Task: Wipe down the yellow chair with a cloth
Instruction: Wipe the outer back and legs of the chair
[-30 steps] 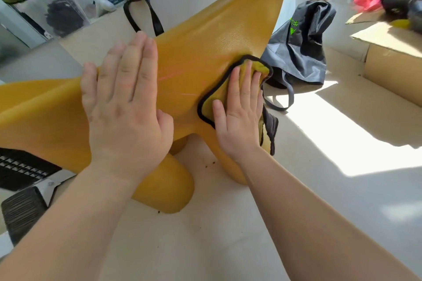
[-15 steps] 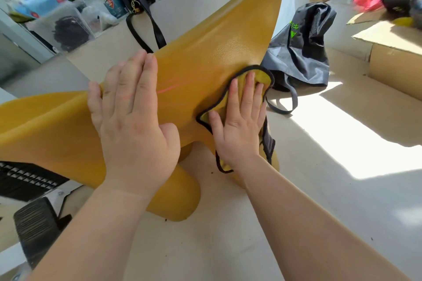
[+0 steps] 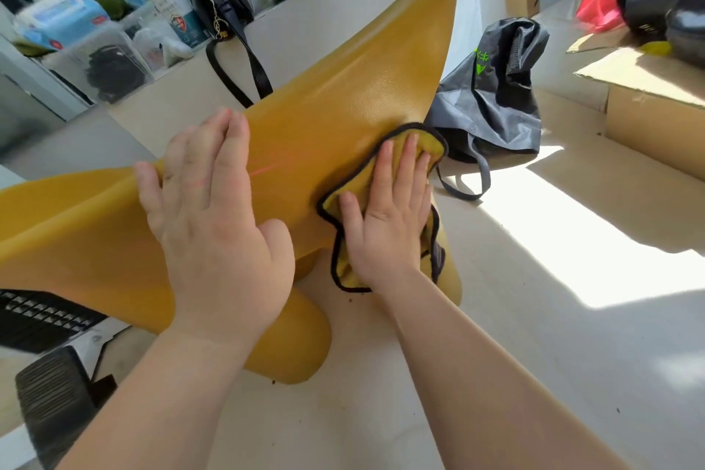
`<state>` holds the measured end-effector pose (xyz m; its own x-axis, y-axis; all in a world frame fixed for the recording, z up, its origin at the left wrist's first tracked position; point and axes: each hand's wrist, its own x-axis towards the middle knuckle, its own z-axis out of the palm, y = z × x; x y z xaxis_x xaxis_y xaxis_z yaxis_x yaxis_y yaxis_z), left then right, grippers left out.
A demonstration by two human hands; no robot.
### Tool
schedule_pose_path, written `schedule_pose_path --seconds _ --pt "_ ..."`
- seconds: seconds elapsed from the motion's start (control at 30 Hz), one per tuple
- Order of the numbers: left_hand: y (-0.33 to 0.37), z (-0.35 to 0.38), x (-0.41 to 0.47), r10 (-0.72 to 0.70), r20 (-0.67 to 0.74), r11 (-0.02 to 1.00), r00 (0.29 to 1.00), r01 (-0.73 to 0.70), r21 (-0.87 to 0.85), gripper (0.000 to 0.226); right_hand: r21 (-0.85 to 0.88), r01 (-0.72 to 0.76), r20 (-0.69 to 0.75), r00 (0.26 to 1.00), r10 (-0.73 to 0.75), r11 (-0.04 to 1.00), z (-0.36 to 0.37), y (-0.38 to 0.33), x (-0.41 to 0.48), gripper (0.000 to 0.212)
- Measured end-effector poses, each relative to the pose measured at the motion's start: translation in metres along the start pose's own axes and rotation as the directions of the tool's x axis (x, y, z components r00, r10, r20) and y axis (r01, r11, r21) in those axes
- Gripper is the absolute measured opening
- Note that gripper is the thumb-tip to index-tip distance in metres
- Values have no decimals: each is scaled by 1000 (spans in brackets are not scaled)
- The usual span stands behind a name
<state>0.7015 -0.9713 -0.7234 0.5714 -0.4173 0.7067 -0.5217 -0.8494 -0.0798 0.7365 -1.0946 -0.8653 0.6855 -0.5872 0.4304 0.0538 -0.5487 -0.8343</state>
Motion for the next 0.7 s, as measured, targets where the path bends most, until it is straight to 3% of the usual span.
schedule_pose_path --seconds 0.1,0.17,0.3,0.4,0.5,0.7 --pt "0 -3 -1 -10 14 1000 1000 10 -9 87 146 -226 47 974 222 963 -2 19 -5 71" --pt "1 -4 0 -15 25 1000 1000 15 -17 85 183 -262 69 965 254 947 -5 4 -2 72" --pt "7 -8 1 -50 38 997 998 52 -49 75 186 -16 4 1000 15 982 -19 -52 18 71" --pt "17 -13 6 -85 63 996 994 88 -35 69 188 63 -12 998 -62 980 -28 -60 30 74" --pt "34 -20 30 -34 119 998 992 27 59 67 121 62 32 997 -66 991 -32 -30 32 77" --pt "95 -2 117 187 335 967 923 -233 103 77 171 -45 125 992 23 984 -34 -6 28 71"
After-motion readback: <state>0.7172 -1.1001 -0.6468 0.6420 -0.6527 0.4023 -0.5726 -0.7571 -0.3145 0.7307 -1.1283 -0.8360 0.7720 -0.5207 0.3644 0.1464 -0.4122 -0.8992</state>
